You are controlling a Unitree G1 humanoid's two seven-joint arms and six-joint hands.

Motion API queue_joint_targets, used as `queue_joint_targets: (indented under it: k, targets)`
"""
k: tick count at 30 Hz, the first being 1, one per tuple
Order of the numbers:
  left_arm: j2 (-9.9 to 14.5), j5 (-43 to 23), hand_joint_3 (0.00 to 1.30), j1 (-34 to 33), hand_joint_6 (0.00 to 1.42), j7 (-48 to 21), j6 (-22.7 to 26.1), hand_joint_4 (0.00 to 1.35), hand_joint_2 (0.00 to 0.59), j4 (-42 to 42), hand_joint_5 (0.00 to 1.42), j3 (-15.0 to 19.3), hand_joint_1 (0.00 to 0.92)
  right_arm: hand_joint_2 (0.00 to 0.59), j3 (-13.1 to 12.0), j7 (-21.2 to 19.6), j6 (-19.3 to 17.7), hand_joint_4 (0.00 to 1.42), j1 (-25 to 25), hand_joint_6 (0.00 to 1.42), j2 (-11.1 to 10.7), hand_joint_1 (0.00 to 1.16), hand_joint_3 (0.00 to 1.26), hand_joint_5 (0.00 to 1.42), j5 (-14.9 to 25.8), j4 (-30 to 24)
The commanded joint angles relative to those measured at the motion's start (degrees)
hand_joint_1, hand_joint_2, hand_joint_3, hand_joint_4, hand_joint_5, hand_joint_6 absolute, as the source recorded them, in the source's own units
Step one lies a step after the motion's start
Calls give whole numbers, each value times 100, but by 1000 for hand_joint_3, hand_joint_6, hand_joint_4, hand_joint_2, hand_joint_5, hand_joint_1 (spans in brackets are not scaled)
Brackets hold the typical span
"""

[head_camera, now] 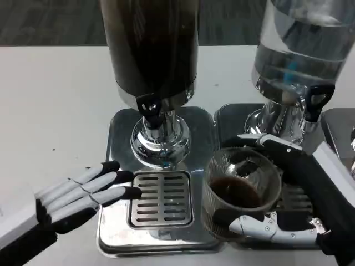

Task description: Grasp the cup under the faucet to collect the drink, then remove the cup.

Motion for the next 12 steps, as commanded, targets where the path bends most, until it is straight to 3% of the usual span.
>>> queue_joint_targets:
  k: [1, 12]
  targets:
    - [130, 75, 137, -64, 56, 80, 8, 0, 101, 46, 0, -12, 0, 246, -24, -77, -98, 545, -31, 997, 52, 785, 432, 769, 104, -135]
    - [149, 68, 137, -161, 57, 92, 4, 0, 100, 143, 0, -51, 0, 246, -50, -71, -105, 547, -38, 1018, 58, 785, 433, 776, 85, -158]
